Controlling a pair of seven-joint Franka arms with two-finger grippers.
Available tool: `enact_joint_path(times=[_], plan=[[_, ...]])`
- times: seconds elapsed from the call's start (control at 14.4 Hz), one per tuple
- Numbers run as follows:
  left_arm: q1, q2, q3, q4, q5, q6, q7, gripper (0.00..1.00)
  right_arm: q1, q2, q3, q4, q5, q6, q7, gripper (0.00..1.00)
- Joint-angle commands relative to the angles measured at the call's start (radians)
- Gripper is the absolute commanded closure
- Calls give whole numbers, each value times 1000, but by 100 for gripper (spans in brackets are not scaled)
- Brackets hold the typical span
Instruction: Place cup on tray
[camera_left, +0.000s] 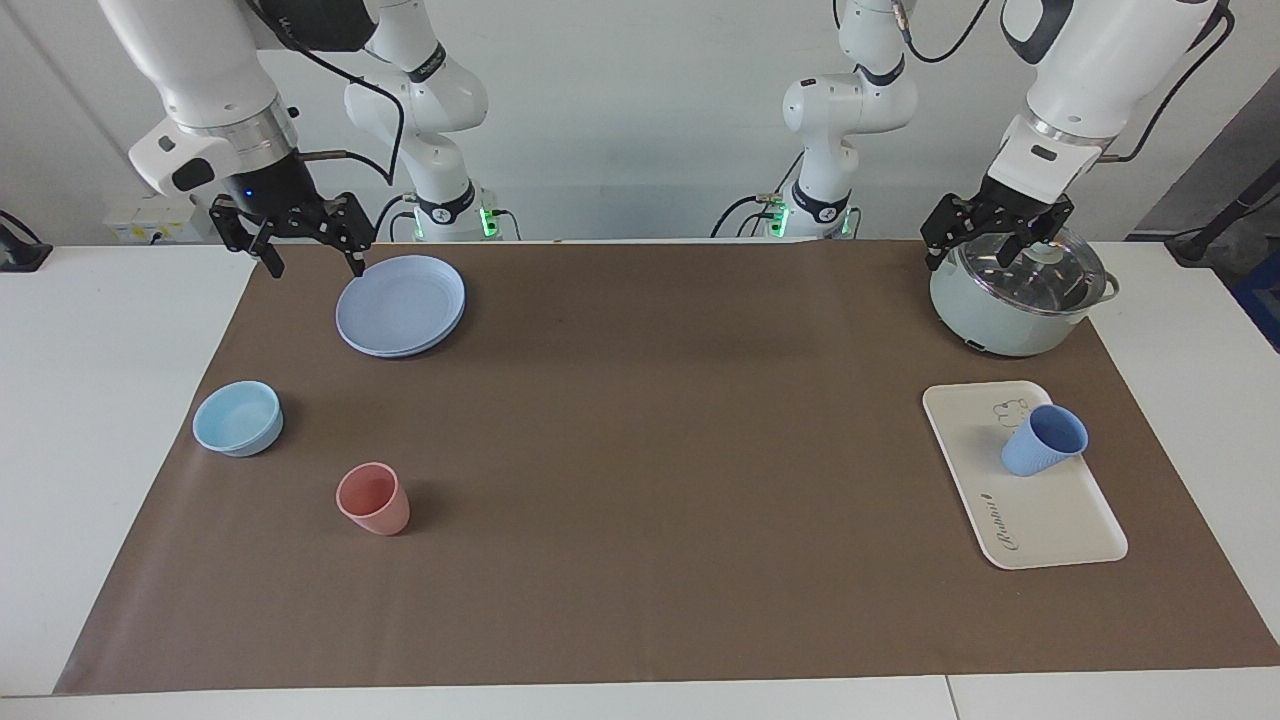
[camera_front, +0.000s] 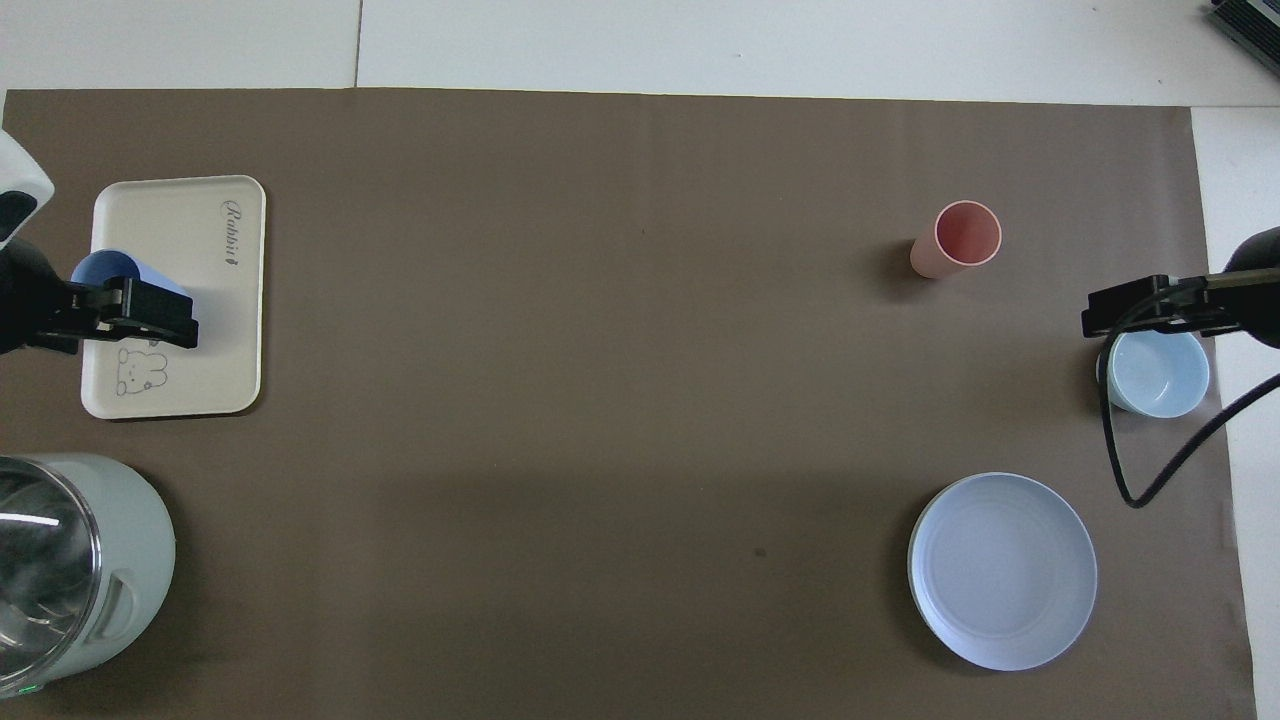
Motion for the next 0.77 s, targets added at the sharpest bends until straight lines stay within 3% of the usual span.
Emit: enact_joint_path(times=[0.0, 0.28, 0.7], plan=[[4, -28, 8, -31, -16, -3, 3, 0, -20, 8, 5, 14, 17, -26, 8, 0], [4, -29, 8, -35, -13, -7, 1, 0, -29, 3, 5, 51, 8, -133, 9, 0], [4, -29, 8, -35, -5, -4, 1, 0, -26, -4, 5, 36, 12, -121, 16, 0]])
